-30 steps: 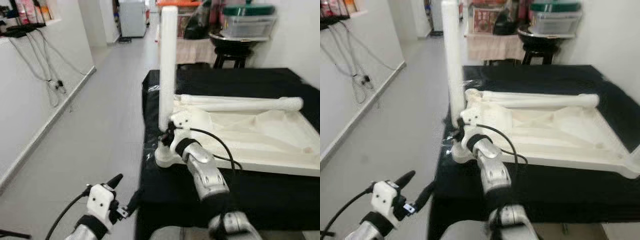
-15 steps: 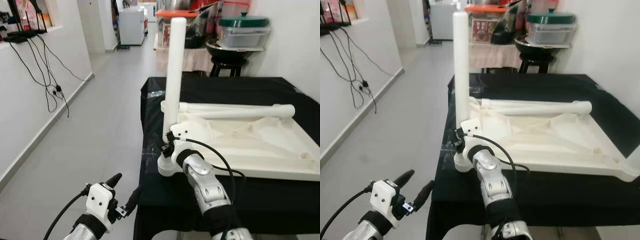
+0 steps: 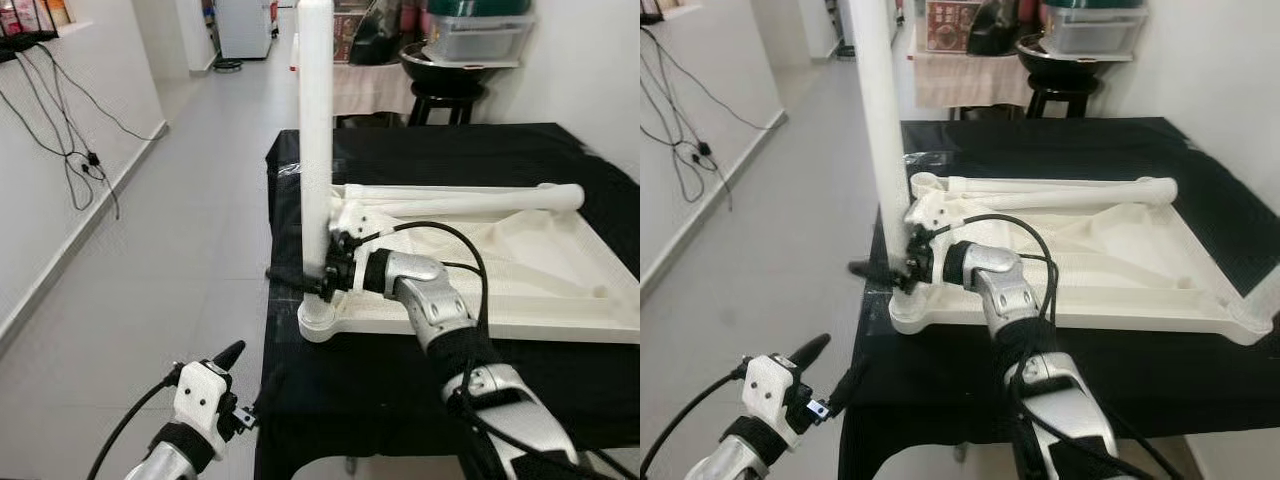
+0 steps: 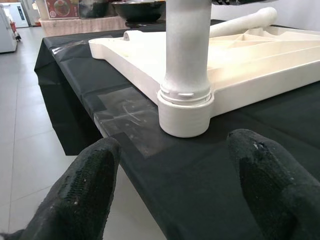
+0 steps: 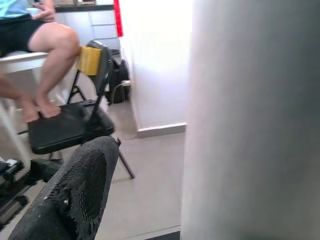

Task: Building children table

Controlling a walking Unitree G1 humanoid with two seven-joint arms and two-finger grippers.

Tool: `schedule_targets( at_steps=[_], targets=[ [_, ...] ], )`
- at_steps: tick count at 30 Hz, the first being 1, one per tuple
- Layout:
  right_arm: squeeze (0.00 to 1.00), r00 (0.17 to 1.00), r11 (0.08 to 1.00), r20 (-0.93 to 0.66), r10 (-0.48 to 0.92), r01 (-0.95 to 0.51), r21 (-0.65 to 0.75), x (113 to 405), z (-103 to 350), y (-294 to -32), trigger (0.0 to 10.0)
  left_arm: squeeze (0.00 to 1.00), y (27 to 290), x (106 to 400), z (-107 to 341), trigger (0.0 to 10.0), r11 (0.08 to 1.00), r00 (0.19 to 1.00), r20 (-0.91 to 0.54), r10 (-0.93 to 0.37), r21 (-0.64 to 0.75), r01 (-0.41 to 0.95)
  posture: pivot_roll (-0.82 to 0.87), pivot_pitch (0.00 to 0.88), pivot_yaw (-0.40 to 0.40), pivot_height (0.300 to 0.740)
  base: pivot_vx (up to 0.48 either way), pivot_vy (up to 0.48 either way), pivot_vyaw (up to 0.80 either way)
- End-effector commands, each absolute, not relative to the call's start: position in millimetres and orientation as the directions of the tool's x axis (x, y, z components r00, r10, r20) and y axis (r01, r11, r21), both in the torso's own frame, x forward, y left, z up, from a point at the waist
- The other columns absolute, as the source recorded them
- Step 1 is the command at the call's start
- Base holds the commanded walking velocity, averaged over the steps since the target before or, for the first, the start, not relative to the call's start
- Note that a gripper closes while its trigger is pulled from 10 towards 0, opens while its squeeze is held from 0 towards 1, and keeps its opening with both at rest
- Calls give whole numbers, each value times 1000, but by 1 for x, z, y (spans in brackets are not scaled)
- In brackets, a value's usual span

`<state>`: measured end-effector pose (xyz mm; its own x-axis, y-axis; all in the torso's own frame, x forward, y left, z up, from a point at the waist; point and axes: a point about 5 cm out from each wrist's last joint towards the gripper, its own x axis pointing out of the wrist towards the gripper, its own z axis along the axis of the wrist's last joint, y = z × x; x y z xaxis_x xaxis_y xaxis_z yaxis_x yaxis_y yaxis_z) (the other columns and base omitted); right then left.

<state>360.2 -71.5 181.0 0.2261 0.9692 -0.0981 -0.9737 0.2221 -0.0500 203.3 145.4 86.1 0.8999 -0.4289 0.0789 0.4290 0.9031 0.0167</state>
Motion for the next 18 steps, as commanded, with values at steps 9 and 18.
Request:
schedule_targets(
  at_steps=[9,18],
  targets=[
    [0,193,198,-90,977,-979,47,365,177,-67,0,0,145,201,82,10000,904,902,57,-428,12,428,29,0,-3,740,0,0,0],
    [0,356,355,-99,929,-934,-28,371,170,-95,0,0,143,200,83,10000,903,901,60,-430,8,430,10,0,-4,740,0,0,0]
  ],
)
